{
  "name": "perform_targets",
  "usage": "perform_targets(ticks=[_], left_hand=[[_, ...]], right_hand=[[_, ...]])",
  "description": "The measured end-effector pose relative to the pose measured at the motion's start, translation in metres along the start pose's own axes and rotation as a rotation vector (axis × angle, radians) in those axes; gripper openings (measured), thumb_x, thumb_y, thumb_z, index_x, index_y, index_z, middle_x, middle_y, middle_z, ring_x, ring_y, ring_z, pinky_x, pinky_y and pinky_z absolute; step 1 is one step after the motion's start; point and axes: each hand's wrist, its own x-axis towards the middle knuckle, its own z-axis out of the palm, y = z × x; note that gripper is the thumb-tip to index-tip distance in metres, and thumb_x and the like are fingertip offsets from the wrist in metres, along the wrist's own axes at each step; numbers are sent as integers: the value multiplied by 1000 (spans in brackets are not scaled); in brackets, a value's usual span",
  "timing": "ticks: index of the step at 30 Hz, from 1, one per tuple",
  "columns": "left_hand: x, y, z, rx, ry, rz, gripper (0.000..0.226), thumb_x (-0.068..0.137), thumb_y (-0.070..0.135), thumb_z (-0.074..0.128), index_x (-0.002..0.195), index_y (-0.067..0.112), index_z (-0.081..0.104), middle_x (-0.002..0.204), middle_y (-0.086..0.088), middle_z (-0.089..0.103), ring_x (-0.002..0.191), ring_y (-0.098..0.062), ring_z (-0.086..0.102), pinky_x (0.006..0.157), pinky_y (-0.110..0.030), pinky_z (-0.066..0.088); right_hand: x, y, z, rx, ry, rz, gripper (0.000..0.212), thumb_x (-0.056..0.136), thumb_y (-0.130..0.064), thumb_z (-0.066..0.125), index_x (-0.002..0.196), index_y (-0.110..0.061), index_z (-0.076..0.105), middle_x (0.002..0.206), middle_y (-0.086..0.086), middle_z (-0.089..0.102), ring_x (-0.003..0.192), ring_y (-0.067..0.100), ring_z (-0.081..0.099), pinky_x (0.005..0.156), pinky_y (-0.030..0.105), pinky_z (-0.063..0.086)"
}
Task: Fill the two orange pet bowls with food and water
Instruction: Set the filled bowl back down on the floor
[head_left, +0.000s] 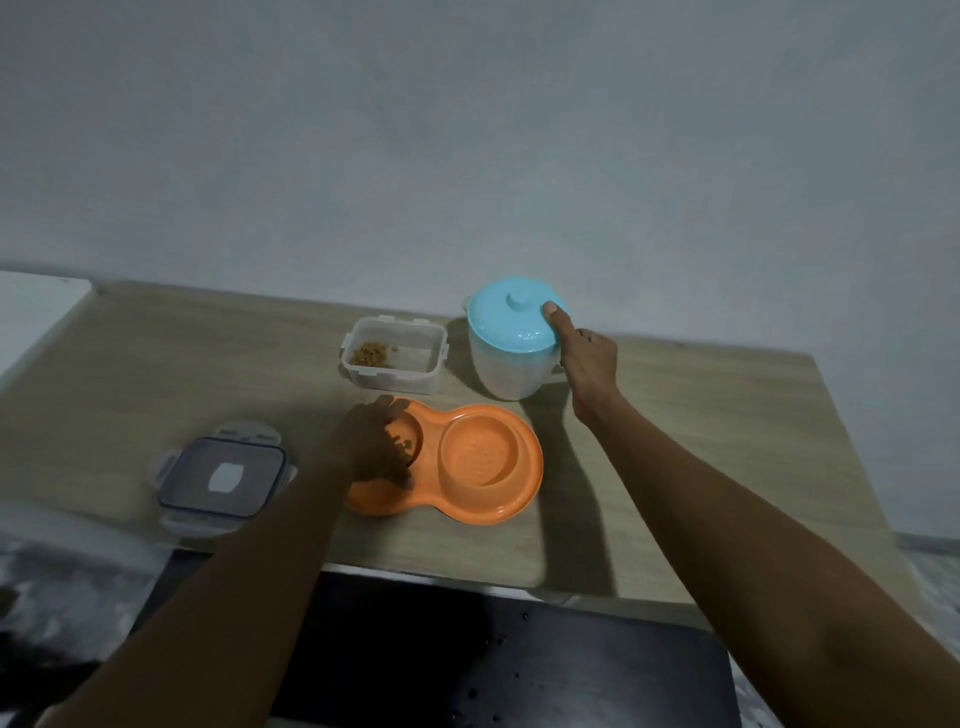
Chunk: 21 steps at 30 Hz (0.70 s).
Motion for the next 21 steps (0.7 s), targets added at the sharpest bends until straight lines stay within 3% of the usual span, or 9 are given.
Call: perform_targets(ticks=[5,8,10,13,16,18,21], left_hand=[[-1,0,-1,20,2,23,119,58,18,95,157,21,29,165,-8,21,150,-30,22,119,-37,26],[-3,-4,1,-61,10,32,123,53,15,96,157,21,30,166,-7,16,152,-31,14,120,-43,23],[-10,-7,4,-140,40,42,121,56,20,96,157,23,29,167,-6,15,152,-28,14,119,-41,25],[-27,-18,9,-476,249,22,95,70,30,90,151,18,43,156,-5,40,131,-17,48,100,-28,38],[-40,-33,10,-553,451,-104,49,86,33,74,129,11,65,123,-12,69,116,-31,63,96,-36,47],[-44,-40,11,-475,438,-141,29,89,28,65,108,8,73,103,-16,73,102,-38,67,88,-39,53],[-46,-42,8,-401,336,-134,21,87,22,65,97,6,74,94,-17,73,93,-39,67,81,-38,54]], right_hand=[[-2,3,4,-14,33,-59,55,76,-61,76,81,-11,54,78,4,54,71,15,52,68,32,45],[-21,17,0,20,193,-44,53,87,-59,68,106,-12,56,97,-2,60,78,6,56,66,23,42],[-38,42,-4,-67,284,14,59,81,-64,68,114,-16,58,110,4,66,91,15,64,73,29,46],[-71,79,-5,-266,274,113,50,86,-53,68,117,-14,64,118,9,70,106,27,65,90,37,50],[-101,102,-1,-433,235,53,44,95,-41,62,121,-6,70,119,15,71,109,32,65,93,38,50],[-117,109,3,-434,221,47,41,98,-40,57,113,-5,73,111,15,72,101,31,66,88,39,51],[-130,108,12,-409,188,81,35,100,-39,55,97,-9,72,100,14,72,90,28,65,77,35,45]])
